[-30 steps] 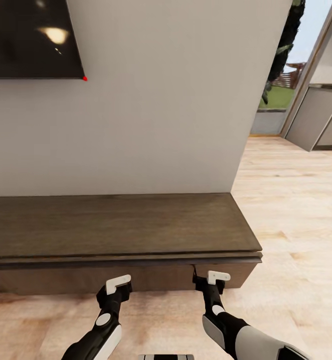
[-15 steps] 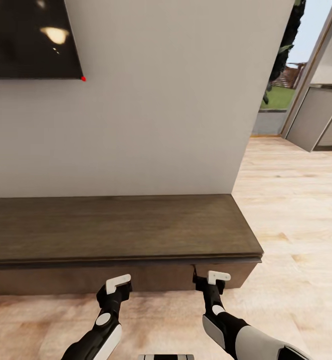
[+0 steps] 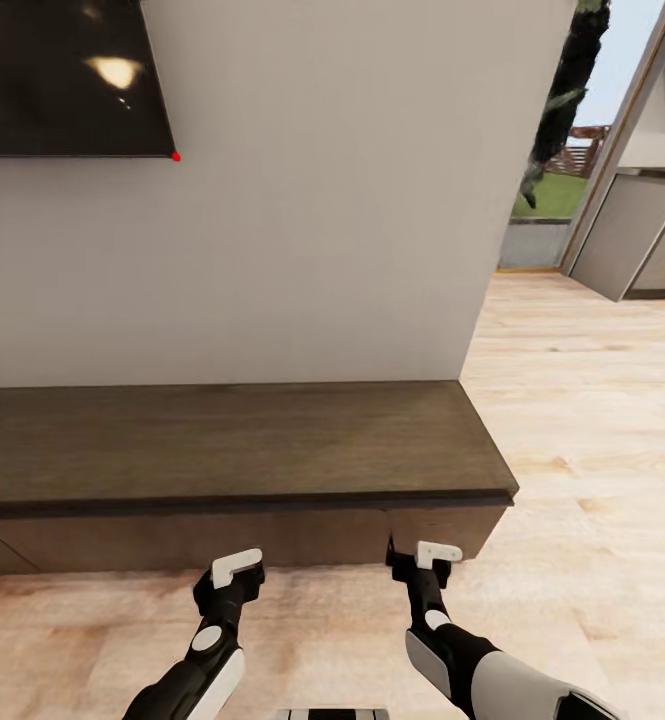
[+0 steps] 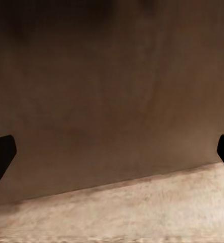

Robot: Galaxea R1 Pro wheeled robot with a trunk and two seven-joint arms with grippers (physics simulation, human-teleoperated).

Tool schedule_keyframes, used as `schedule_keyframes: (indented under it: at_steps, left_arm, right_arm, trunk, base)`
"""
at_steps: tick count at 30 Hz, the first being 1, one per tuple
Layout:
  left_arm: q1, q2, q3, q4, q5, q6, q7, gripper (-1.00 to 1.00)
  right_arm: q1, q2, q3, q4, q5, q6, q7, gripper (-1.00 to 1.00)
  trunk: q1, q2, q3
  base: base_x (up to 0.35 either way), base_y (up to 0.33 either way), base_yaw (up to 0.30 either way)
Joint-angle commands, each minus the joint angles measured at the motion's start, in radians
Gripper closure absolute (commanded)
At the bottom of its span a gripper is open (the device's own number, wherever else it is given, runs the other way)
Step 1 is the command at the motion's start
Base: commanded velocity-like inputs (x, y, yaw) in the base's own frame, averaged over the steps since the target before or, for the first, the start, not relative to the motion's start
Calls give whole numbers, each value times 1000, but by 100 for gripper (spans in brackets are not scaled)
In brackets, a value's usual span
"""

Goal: Place each of the two pumpkins and all three candles from the living room inside a cabinet in the living room (use any cabinet), then make sure every cabinet is closed, and position the cauldron so it is next to a table in the living room.

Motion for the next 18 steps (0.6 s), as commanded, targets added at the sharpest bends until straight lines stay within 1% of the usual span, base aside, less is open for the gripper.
schedule_keyframes:
  at_steps: [1,9,14,15,16,18]
  left_arm:
    - [-1,1,-5,0,10,-7,6,-100]
    - [-1,1,-5,-3,10,-4,2,-100]
    - [-1,2,-5,-10,10,16,1,-100]
    - [-1,2,-5,-15,10,30,5,-100]
    - [-1,2,-5,-27,10,60,13,-100]
    - [1,2,-6,-65,11,171,38,-100]
  right_arm:
    - [-1,0,9,0,-5,-2,-6,-100]
    - [-1,0,8,0,-10,5,-7,-100]
    - [-1,-1,7,-3,-17,12,-8,-100]
    - [-1,-2,6,-6,-17,16,-7,-100]
    - [-1,-3,6,-10,-17,24,-7,-100]
    - [-1,-5,4,-17,-16,62,-4,-100]
  trunk:
    - [-1,0,-1]
    - [-1,0,-1]
    - [-1,0,-1]
    - [-1,0,-1]
    - [-1,0,-1]
    - [-1,0,-1]
  base:
    - [-321,0,0]
    - [-326,0,0]
    - [-327,0,0]
    - [-327,0,0]
    - [-327,0,0]
    - [-285,0,0]
